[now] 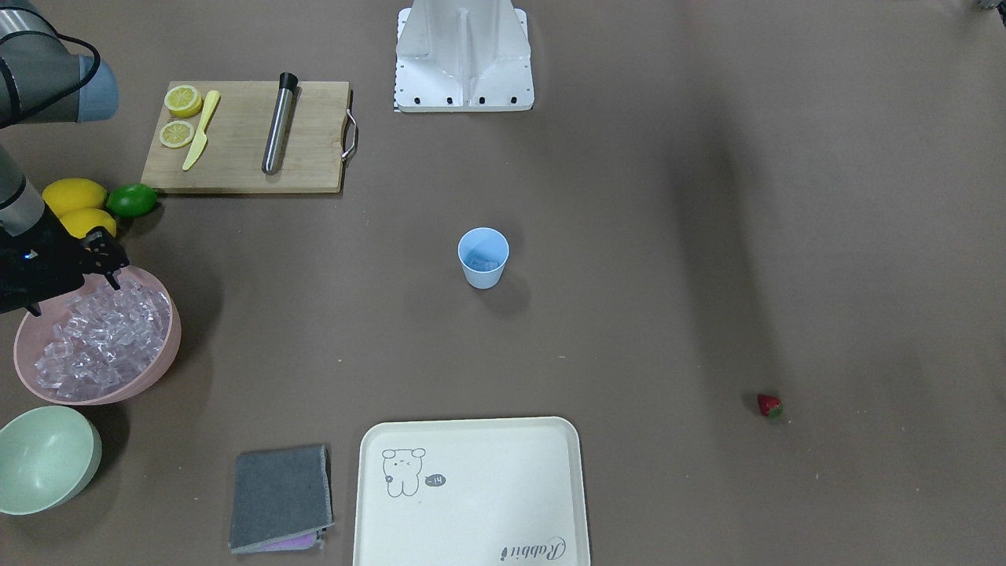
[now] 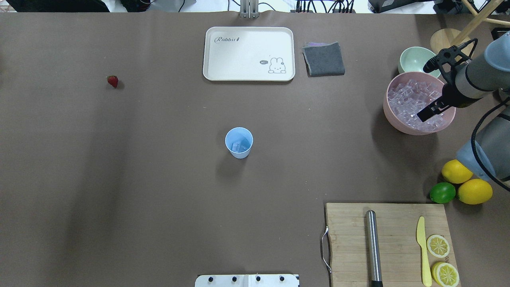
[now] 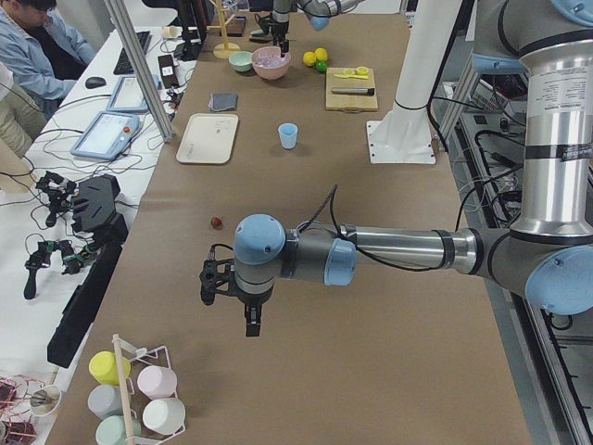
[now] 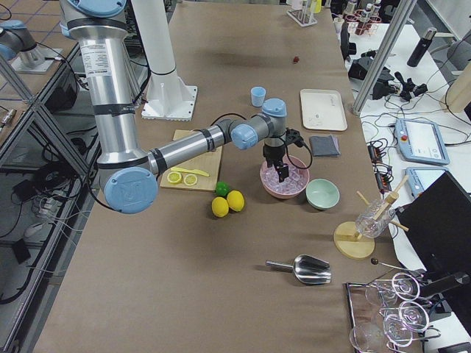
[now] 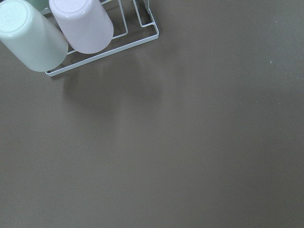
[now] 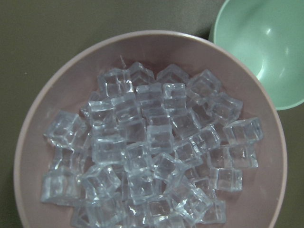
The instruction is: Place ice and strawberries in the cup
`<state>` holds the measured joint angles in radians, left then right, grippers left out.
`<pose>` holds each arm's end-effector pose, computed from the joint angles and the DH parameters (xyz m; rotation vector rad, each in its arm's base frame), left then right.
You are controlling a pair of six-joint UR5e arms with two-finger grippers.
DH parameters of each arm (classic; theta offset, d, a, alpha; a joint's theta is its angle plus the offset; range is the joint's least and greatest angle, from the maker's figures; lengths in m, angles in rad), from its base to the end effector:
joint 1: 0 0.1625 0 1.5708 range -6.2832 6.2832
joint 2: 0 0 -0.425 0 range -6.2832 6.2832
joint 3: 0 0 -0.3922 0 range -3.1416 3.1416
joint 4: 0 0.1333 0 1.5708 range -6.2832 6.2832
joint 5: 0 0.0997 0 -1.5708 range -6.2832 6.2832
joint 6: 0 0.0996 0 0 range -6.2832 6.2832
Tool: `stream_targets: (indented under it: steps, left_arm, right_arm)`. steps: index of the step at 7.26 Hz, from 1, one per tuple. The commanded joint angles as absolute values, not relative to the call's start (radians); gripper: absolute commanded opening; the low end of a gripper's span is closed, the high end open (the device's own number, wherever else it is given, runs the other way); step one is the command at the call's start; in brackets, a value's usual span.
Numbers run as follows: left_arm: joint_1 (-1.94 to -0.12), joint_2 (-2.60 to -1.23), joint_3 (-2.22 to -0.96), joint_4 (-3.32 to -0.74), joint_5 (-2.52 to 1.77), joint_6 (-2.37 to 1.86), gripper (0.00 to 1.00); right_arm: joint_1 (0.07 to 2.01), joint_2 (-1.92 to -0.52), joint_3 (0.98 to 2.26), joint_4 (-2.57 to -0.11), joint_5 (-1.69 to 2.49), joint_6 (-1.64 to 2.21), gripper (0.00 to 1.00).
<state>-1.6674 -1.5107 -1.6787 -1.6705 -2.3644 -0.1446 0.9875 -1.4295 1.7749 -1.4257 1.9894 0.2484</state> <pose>-0.1078 -0.4669 0.6224 0.1208 0.7962 -0.1695 -0.2308 -0.5183 0.4838 0.2785 -0.5746 -0.4262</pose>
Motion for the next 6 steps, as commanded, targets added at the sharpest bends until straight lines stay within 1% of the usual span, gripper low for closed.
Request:
stream_targets:
  steps: [1,2,3,4,5,6]
  left_arm:
    - [-1.670,-1.508,-1.680,-1.671,-2.364,-0.146,0.97]
    - [-1.667,-1.496,-1.683,-1.671,-2.365,-0.144,0.97]
    - [-1.667,-1.496,-1.681,-1.672,-2.364,-0.144,0.97]
    - [-1.667,-1.497,-1.681,-1.672,-2.364,-0.144,0.97]
    - [-1.667,-1.497,-1.684,-1.672,-2.364,-0.146,0.97]
    - [-1.667,-1.497,-1.686,-1.672,-2.362,-0.146,0.97]
  right_arm:
    - [0.988,-1.434,1.750,-1.413,1.990,0.245,0.95]
    - [0.989,-1.437,1.752,-1.411,1.990,0.250,0.92]
    - [0.994,-1.439,1.753,-1.413,1.990,0.250,0.83]
    - [0.994,-1.437,1.753,-1.413,1.990,0.252,0.68]
    - [0.993,-1.437,1.752,-1.413,1.990,0.256,0.63]
    - [0.992,-1.434,1.752,-1.414,1.990,0.258,0.62]
